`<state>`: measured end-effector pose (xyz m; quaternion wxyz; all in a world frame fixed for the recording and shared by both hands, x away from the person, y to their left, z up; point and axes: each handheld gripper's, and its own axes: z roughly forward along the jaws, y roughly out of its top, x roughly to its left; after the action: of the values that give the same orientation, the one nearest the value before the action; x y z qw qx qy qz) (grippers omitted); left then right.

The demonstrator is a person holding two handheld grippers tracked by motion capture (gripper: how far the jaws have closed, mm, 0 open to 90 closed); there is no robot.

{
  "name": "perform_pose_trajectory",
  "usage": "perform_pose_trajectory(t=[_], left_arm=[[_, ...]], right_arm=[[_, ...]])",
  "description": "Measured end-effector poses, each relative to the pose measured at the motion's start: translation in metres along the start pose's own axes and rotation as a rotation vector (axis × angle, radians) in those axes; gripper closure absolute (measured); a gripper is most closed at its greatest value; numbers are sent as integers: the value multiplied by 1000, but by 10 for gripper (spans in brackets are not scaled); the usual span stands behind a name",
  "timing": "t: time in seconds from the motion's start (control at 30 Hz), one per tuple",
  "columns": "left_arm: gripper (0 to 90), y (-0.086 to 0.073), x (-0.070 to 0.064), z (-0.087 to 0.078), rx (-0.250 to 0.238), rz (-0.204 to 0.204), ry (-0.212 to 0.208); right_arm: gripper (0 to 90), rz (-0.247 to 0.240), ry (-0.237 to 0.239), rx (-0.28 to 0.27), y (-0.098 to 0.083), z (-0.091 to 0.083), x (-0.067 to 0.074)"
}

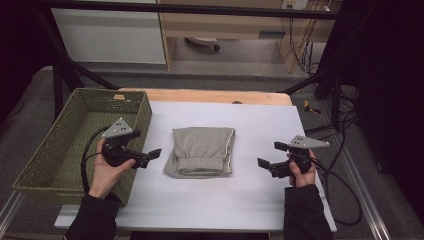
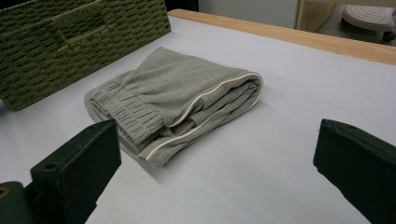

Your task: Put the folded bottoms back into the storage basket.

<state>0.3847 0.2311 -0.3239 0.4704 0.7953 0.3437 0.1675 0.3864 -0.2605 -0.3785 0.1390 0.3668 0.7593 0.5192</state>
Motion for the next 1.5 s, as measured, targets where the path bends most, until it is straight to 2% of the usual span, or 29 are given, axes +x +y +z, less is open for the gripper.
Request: perform_pose_trajectory(t=[0.53,0.83,1.13,1.5], left_arm=[[0,0,-20,23,53,26,-17],[0,-3,-26,35,82,28,-23],[4,-7,-31,50,106,14,-7],[4,-4,-32,68,128,2,3]], right_arm=[[14,-4,-1,-3,0,-1,0],[14,1,2,-1,-1,0,-1],[14,3,1,-1,-1,0,-1],[14,1,0,5,-1,2,-1]])
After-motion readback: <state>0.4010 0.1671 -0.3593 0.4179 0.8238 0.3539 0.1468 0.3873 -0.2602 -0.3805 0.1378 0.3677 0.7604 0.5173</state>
